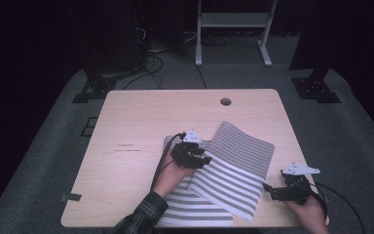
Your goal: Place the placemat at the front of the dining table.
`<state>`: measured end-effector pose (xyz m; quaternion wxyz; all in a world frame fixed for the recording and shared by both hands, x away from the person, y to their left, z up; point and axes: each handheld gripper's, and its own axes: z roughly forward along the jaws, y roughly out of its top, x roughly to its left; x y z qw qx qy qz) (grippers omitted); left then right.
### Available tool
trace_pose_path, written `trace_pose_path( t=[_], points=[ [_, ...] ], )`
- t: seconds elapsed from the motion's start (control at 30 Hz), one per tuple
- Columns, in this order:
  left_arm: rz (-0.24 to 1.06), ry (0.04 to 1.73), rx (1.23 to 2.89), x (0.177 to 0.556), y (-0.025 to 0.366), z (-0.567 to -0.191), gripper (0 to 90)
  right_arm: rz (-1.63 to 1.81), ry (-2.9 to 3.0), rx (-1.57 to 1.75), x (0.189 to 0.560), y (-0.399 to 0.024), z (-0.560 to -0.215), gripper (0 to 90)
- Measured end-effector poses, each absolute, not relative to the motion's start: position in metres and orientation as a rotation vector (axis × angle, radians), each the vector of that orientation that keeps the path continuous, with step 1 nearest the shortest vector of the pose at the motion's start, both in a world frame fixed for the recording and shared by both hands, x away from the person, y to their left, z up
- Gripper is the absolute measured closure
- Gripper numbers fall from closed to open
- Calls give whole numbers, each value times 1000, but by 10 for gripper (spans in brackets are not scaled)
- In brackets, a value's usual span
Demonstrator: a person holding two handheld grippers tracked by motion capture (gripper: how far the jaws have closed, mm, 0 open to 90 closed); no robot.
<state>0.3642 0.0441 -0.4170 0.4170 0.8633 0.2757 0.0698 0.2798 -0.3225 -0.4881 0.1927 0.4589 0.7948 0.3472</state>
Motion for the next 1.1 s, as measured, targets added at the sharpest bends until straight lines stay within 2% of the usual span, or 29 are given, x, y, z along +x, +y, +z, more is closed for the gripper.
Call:
trace_pose_path(
  t=[0.07, 0.13, 0.47, 0.6, 0.63, 0.73, 0.87, 1.1],
  points=[
    [184, 700, 2162, 364, 50, -416, 446, 974, 2231, 1288, 280, -323, -488, 91],
    [185, 712, 2150, 363, 55, -415, 431, 974, 2231, 1288, 280, -323, -488, 91],
    [202, 701, 2147, 357, 84, -413, 180, 974, 2231, 1288, 280, -322, -488, 91],
    [213, 704, 2142, 353, 94, -413, 153, 974, 2231, 1288, 280, -323, -488, 91],
    [218, 707, 2144, 352, 95, -413, 105, 974, 2231, 1288, 280, -323, -488, 91],
    [227, 693, 2141, 349, 101, -413, 92, 974, 2231, 1288, 280, -323, -488, 91],
    [237, 698, 2146, 346, 110, -414, 22, 974, 2231, 1288, 280, -323, -488, 91],
    [252, 704, 2149, 340, 123, -416, 0, 974, 2231, 1288, 280, -323, -488, 91]
  ],
)
